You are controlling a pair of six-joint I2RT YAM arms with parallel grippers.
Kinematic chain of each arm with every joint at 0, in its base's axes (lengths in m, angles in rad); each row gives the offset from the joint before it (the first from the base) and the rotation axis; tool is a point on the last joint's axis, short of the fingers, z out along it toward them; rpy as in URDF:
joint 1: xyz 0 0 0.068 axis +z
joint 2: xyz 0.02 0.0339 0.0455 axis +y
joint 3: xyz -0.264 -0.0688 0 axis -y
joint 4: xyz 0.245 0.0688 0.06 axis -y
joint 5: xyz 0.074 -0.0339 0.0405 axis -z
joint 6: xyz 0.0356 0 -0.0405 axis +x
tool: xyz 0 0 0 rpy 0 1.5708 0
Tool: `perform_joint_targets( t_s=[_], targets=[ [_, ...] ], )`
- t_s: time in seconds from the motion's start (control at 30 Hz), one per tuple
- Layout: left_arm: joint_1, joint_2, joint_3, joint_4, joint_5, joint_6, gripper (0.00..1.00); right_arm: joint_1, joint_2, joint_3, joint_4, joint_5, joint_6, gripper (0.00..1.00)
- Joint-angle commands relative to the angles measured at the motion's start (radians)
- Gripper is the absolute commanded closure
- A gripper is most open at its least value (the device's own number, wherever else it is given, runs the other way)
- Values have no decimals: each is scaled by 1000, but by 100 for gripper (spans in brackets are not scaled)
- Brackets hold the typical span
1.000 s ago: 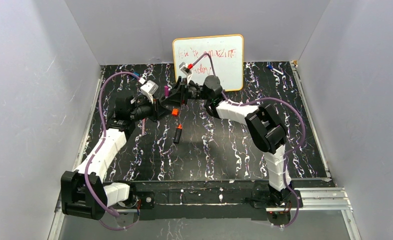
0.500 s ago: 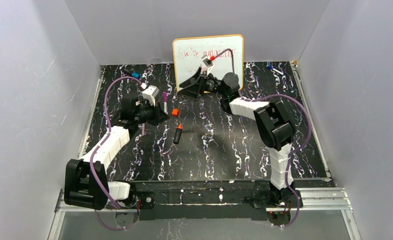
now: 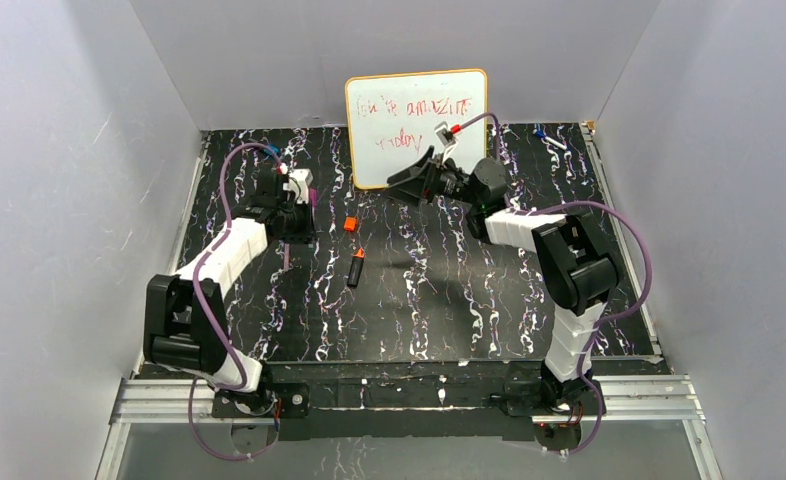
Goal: Insert the pens into the pen caps
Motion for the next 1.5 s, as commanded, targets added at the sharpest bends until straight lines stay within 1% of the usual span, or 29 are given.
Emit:
perform_joint_targets(
  t_s=[0.0,0.17,0.5,0.57,0.63,0.77,0.87,0.9,0.93,0.97,1.0,1.03,1.07,1.17,1.2,1.23,1.27,1.4,1.43,1.47],
  targets=[
    [4,45,68,-144,-143,9,100,-14,-53,-42,55,2,1,12],
    [3,132,85,-193,-159,17,100,-20,-65,-75,62,0,8,12],
    [2,165,83,-194,-189,15,100,-21,-67,-85,65,-2,13,11],
    [2,169,79,-192,-188,16,91,-21,-67,-85,65,-5,14,11],
    [2,170,75,-194,-175,23,100,-23,-68,-88,63,-5,14,11],
    [3,145,53,-172,-191,20,100,-23,-65,-87,65,-11,15,11],
    [3,154,55,-176,-204,22,100,-23,-62,-87,70,-11,19,10],
    [2,162,56,-181,-208,22,90,-23,-61,-85,72,-13,21,10],
    [2,168,55,-181,-210,22,84,-24,-60,-85,72,-14,22,10],
    [2,173,54,-181,-210,22,81,-24,-59,-85,73,-15,23,10],
    [2,178,52,-181,-209,23,85,-24,-59,-85,74,-15,23,10],
    [2,183,51,-180,-209,23,95,-24,-59,-86,74,-16,23,10],
    [2,187,50,-179,-214,23,100,-25,-59,-87,74,-17,23,10],
    [2,191,51,-180,-216,27,99,-25,-58,-88,76,-17,23,10],
    [2,191,50,-179,-216,27,94,-25,-57,-89,78,-16,24,10],
    [2,191,48,-179,-216,29,98,-25,-56,-89,80,-16,25,10],
    [2,191,47,-180,-216,31,100,-25,-54,-88,81,-16,26,10],
    [3,197,45,-177,-216,31,100,-25,-49,-88,86,-20,30,10],
    [2,201,44,-178,-216,31,98,-25,-48,-89,86,-19,31,10],
    [3,204,44,-177,-216,30,92,-24,-49,-88,87,-19,31,10]
  ],
)
